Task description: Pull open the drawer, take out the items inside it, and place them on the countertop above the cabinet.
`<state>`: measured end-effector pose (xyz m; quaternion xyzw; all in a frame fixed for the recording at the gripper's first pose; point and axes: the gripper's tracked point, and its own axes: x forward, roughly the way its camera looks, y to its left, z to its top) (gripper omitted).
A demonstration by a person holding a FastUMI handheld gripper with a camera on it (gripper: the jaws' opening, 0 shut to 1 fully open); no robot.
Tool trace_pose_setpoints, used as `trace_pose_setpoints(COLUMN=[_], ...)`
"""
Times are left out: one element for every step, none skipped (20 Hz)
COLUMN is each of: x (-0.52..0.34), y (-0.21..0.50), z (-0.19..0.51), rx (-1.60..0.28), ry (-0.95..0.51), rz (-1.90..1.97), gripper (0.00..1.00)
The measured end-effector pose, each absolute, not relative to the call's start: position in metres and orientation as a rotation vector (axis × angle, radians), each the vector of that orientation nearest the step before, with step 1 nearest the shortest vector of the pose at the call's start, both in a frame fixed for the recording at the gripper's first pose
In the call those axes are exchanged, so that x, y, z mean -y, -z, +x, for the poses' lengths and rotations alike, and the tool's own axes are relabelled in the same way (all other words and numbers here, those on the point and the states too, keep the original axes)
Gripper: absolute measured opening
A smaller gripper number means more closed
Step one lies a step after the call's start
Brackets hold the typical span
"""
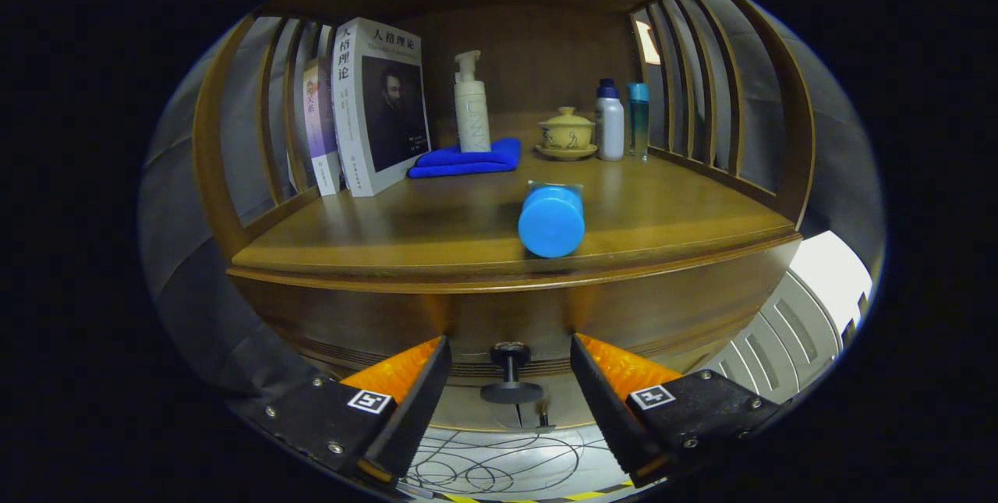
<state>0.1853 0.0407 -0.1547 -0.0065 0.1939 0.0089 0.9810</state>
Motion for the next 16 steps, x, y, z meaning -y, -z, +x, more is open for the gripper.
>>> trace_pose_setpoints(x=[-0.046,-0.048,-0.049,-0.051,-0.053,-0.055,-0.054,-0.053,-0.052,-0.049,-0.048,-0.047,-0.046,-0.045,-0.04,-0.037], y=[0.142,0.127,0.112,0.095,0.08,0.064,0.048,0.034,0.02,0.008,-0.003,-0.012,-0.021,-0.031,-0.039,-0.046], z=[0.181,0.177,0.17,0.163,0.154,0.146,0.137,0.129,0.118,0.109,0.098,0.088,0.077,0.068,0.059,0.049], rx=[-0.37,-0.346,-0.324,-0.304,-0.282,-0.262,-0.237,-0.214,-0.194,-0.179,-0.167,-0.164,-0.155,-0.143,-0.128,-0.113], ry=[-0.034,-0.041,-0.051,-0.058,-0.068,-0.074,-0.077,-0.076,-0.077,-0.074,-0.074,-0.073,-0.081,-0.082,-0.079,-0.079], rz=[-0.006,-0.007,-0.012,-0.014,-0.012,-0.011,-0.011,-0.015,-0.02,-0.025,-0.026,-0.021,-0.015,-0.017,-0.022,-0.025], gripper=[0.96,0.96,0.96,0.95,0.95,0.95,0.96,0.95,0.95,0.95,0.95,0.95,0.95,0.95,0.95,0.95])
